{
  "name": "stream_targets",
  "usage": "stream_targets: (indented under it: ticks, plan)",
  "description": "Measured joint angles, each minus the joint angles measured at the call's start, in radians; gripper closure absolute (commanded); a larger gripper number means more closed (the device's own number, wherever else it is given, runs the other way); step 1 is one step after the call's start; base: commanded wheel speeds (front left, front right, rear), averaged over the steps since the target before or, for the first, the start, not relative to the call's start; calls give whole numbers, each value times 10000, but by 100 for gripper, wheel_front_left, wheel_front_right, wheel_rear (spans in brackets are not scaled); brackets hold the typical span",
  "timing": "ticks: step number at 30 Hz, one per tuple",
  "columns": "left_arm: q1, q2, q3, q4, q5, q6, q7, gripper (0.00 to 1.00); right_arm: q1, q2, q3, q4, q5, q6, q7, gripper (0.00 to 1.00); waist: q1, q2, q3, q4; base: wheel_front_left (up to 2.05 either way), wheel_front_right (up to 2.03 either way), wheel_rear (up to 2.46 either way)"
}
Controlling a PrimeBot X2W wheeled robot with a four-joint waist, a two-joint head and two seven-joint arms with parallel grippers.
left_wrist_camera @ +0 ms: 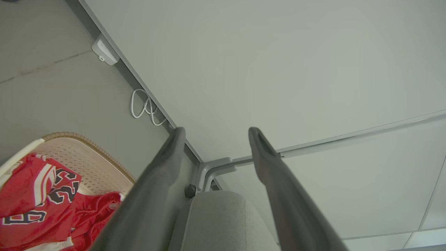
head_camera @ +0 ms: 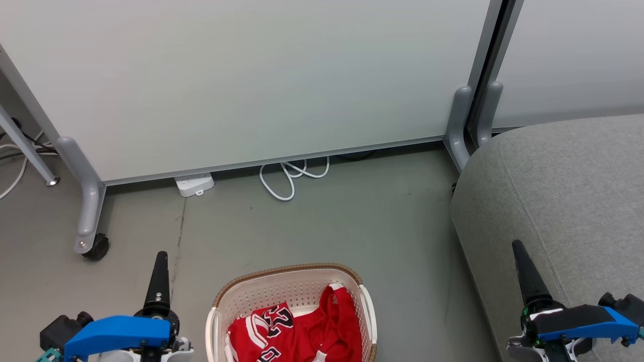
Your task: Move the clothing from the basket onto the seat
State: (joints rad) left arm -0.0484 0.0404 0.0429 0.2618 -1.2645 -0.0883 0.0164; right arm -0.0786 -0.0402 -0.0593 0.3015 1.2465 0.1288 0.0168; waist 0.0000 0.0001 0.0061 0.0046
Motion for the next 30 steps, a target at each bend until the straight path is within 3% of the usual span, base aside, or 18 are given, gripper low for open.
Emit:
stream_targets:
  ticks: [12, 30]
  plan:
    - [-26, 92, -466, 4, 2401, 186, -466, 0, -140, -2, 232, -35, -2336, 0, -372, 0, 0, 0, -27, 42, 0, 0, 0]
    - [-115, 119, -838, 125, 4926, 345, -1070, 0, -226, -12, 556, -21, -4961, 2, -619, 0, 0, 0, -62, 97, 0, 0, 0]
